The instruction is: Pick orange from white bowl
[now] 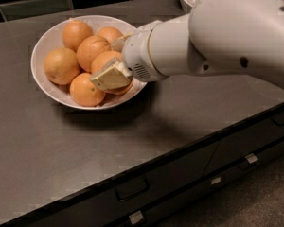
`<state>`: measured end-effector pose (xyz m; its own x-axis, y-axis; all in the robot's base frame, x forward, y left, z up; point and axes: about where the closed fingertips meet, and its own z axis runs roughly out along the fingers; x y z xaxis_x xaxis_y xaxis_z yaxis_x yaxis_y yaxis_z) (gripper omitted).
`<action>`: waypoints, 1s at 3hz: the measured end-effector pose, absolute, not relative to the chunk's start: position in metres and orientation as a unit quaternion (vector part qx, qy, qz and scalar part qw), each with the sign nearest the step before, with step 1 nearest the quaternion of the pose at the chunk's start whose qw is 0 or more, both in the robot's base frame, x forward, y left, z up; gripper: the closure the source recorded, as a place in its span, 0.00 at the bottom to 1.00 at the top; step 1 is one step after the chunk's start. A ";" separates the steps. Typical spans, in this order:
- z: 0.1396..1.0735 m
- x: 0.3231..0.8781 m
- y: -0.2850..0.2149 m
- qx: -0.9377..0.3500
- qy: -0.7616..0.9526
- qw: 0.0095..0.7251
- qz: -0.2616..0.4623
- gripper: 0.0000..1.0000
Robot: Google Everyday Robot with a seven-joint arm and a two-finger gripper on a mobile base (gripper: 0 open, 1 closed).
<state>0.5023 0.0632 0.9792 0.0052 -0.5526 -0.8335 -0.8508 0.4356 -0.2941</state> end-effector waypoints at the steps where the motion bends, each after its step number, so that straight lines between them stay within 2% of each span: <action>1: 1.013 0.492 0.063 -0.507 0.660 0.535 0.147 1.00; 2: 1.013 0.491 0.063 -0.507 0.660 0.535 0.147 1.00; 3: 1.013 0.491 0.063 -0.507 0.660 0.535 0.147 0.82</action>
Offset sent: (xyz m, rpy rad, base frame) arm -0.0076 -0.0015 0.0279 0.0429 -0.0716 0.0030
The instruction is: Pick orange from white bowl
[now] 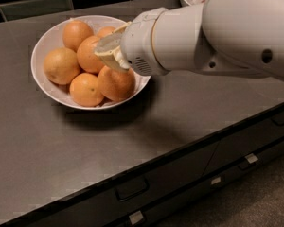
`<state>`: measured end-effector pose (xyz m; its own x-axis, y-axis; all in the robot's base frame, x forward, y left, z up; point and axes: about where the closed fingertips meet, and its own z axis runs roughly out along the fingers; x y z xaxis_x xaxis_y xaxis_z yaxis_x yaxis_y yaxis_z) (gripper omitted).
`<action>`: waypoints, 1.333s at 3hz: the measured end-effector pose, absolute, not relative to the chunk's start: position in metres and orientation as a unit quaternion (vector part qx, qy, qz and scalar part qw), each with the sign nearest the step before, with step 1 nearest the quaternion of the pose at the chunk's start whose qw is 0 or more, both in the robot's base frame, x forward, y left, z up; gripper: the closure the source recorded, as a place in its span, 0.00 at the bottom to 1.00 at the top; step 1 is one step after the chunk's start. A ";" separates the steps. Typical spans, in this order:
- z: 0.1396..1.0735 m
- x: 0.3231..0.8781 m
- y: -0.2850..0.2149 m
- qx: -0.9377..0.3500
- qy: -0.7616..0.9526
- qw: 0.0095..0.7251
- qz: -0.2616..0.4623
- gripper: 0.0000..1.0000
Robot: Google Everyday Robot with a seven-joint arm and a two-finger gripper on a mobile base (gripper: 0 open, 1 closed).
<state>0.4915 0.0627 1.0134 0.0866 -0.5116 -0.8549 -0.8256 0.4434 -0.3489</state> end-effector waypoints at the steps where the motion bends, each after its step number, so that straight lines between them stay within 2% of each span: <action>1: 1.013 0.491 0.063 -0.507 0.660 0.535 0.147 0.42; 3: 1.013 0.491 0.063 -0.507 0.660 0.535 0.147 0.00; 4: 1.015 0.489 0.065 -0.508 0.662 0.532 0.141 0.00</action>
Offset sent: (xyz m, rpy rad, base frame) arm 0.0000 0.0000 0.0000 0.0000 0.0000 0.0000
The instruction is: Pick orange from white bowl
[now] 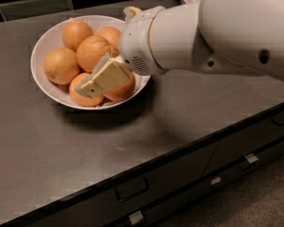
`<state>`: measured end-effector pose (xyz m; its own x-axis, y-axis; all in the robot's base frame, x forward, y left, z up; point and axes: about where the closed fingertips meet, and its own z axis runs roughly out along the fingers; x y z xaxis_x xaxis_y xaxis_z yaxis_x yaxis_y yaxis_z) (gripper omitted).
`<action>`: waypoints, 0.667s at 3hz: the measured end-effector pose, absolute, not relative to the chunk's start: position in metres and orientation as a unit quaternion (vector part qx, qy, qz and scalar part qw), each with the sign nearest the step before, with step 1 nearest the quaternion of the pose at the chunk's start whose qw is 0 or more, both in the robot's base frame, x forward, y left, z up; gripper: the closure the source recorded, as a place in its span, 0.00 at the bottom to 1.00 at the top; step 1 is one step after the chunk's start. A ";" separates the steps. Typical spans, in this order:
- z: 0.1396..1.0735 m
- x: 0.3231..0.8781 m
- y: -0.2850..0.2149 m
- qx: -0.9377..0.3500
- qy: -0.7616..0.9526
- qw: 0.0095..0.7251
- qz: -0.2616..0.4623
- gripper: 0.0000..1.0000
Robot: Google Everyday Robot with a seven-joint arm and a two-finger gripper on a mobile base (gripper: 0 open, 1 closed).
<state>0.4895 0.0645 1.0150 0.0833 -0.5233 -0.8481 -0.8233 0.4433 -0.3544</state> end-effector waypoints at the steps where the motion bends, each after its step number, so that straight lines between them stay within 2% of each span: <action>1: 1.014 0.486 0.062 -0.512 0.676 0.517 0.120 0.19; 2: 1.007 0.485 0.056 -0.511 0.700 0.490 0.092 0.35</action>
Offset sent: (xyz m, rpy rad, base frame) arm 0.0058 -0.0195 -0.0244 -0.2119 0.1287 -0.1587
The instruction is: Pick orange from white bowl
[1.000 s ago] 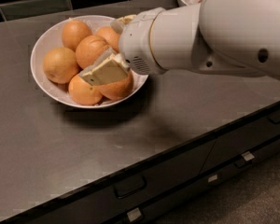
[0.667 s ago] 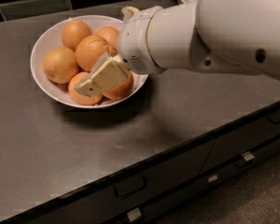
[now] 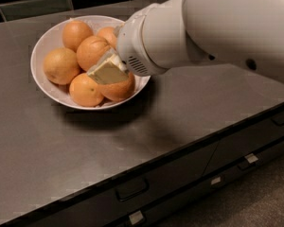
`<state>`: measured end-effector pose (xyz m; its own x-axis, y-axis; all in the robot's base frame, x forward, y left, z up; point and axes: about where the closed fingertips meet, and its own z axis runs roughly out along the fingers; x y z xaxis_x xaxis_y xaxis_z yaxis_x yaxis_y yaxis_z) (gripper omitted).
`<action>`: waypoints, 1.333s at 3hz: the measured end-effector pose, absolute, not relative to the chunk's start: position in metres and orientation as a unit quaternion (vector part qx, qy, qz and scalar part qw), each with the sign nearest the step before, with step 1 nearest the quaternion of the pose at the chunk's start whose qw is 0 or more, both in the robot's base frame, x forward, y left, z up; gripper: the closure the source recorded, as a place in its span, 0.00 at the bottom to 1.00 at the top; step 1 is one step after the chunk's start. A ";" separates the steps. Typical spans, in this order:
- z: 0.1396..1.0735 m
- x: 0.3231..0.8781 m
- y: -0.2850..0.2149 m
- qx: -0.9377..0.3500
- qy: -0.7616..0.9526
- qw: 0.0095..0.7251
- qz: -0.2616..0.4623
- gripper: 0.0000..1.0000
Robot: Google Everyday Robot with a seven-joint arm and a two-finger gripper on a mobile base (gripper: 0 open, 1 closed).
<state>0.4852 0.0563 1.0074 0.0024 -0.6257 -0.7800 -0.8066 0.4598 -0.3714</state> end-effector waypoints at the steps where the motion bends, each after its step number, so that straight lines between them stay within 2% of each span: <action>1: 1.002 0.487 0.051 -0.505 0.721 0.468 0.074 0.36; 4: 0.981 0.490 0.037 -0.486 0.758 0.432 0.062 0.36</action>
Offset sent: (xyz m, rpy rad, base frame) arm 0.0104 -0.0241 -0.0299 -0.1051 0.1178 -0.1281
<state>0.4904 0.0366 0.9815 -0.1554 -0.6823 -0.7143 -0.7892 0.5207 -0.3257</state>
